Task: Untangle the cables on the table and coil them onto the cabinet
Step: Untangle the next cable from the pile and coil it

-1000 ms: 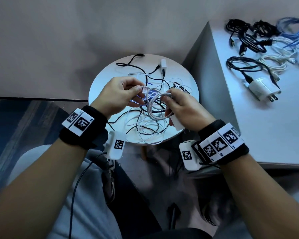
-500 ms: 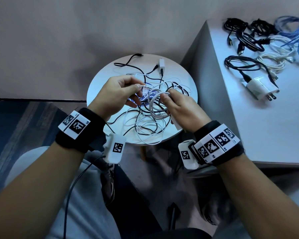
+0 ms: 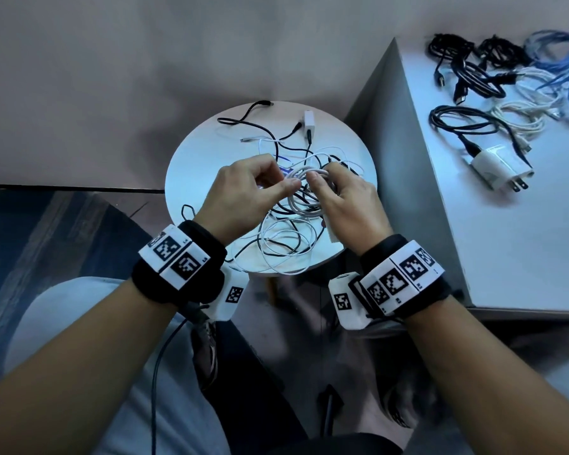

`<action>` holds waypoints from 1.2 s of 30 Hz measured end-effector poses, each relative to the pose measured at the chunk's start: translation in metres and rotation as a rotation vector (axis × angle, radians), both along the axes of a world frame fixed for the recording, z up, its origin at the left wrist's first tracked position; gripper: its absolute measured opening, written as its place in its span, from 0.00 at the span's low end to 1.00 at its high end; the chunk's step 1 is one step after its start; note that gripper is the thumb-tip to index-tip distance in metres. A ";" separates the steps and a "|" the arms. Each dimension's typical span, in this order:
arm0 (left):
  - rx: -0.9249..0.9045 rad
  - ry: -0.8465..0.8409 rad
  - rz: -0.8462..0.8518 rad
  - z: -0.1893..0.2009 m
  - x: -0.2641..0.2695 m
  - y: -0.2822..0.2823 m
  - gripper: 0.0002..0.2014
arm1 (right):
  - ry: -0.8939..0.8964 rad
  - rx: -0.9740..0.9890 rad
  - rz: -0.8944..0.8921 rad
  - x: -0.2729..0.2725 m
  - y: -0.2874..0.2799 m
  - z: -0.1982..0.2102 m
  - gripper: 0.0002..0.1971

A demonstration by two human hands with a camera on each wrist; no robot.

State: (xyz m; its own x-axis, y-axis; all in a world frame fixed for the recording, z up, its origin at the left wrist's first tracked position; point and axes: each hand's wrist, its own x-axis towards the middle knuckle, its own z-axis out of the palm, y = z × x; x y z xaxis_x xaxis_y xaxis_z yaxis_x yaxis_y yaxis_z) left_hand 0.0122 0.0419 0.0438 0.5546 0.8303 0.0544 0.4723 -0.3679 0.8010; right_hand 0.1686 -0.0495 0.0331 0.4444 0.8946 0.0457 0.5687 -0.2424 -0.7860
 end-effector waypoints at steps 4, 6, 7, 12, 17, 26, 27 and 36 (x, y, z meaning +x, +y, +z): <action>0.021 -0.017 0.018 0.000 0.000 0.002 0.15 | 0.128 -0.022 0.044 0.003 0.003 -0.001 0.17; -0.016 -0.048 0.033 -0.003 0.000 0.004 0.15 | 0.314 -0.026 0.071 0.005 0.004 0.002 0.14; -0.048 -0.080 0.038 -0.004 0.000 0.006 0.14 | 0.441 -0.018 0.073 0.006 0.004 0.004 0.13; -0.210 -0.192 0.045 -0.002 0.000 0.015 0.07 | 0.571 0.055 0.100 0.008 0.004 0.006 0.11; -0.487 -0.252 -0.042 0.004 -0.001 0.019 0.11 | 0.700 0.033 0.143 0.008 0.003 0.010 0.12; -0.511 -0.422 0.011 0.005 -0.001 0.018 0.04 | 0.719 -0.036 0.153 0.009 0.000 0.014 0.11; -0.509 -0.419 0.009 0.005 -0.002 0.018 0.05 | 0.741 -0.047 0.143 0.010 0.000 0.014 0.13; -0.504 -0.312 -0.011 0.009 -0.005 0.022 0.13 | 0.874 -0.057 0.060 0.013 0.000 0.014 0.07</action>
State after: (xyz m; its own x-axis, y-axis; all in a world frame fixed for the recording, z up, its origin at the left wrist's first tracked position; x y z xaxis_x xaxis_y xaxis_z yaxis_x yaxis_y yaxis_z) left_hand 0.0074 0.0639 0.0525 0.5850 0.7900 -0.1835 0.1845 0.0907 0.9786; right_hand 0.1820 -0.0493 0.0471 0.2513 0.9083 -0.3345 -0.2185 -0.2834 -0.9338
